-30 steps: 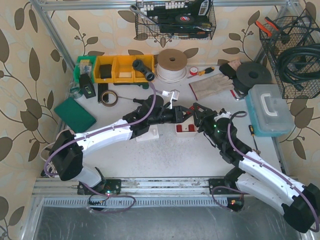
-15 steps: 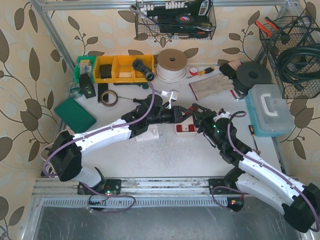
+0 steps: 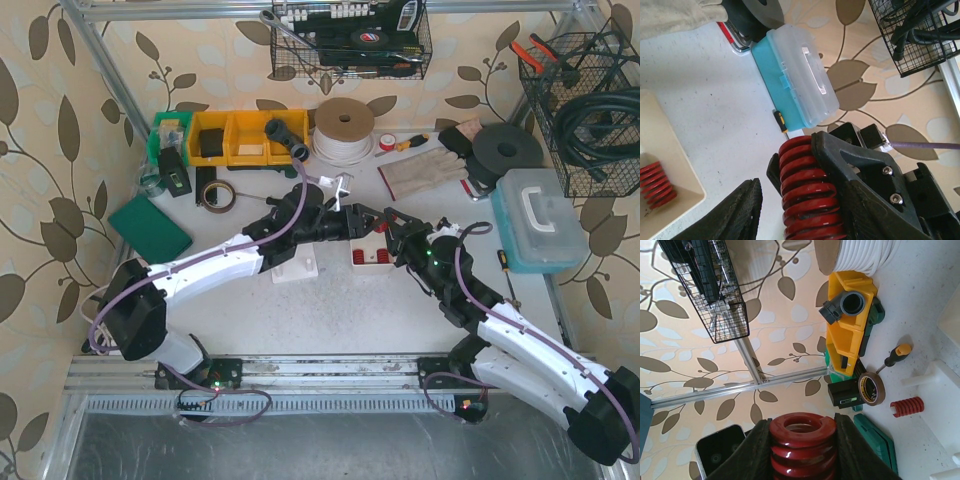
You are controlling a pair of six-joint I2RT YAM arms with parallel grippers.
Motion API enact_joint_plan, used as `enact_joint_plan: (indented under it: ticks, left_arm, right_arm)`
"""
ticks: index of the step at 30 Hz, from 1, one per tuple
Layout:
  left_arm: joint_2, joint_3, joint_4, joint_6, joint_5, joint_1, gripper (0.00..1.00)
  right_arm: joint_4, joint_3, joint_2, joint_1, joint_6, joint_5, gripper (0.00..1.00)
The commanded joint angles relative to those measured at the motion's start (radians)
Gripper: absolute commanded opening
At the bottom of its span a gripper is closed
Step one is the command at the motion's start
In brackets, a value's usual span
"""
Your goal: Install the large spring
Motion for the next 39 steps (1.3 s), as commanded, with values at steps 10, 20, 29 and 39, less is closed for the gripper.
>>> enact_joint_plan:
  ticks: [10, 20, 29, 39]
  left_arm:
    - [0.001, 0.005, 0.079, -0.023, 0.002, -0.005, 0.50]
    - [-0.028, -0.070, 0.168, -0.066, -0.019, -0.051, 0.55]
    - [-0.046, -0.066, 0.135, -0.049, -0.057, -0.074, 0.55]
    - [-0.023, 0.001, 0.084, -0.023, -0.080, -0.074, 0.50]
  right_arm:
    - [0.029, 0.020, -0.026, 0.003, 0.005, 0.008, 0.00]
    - [0.019, 0.011, -0.047, 0.003, 0.007, 0.028, 0.00]
    - [0.002, 0.017, -0.052, 0.003, 0.001, 0.031, 0.00]
    - [0.013, 0.014, -0.049, 0.003, 0.001, 0.024, 0.00]
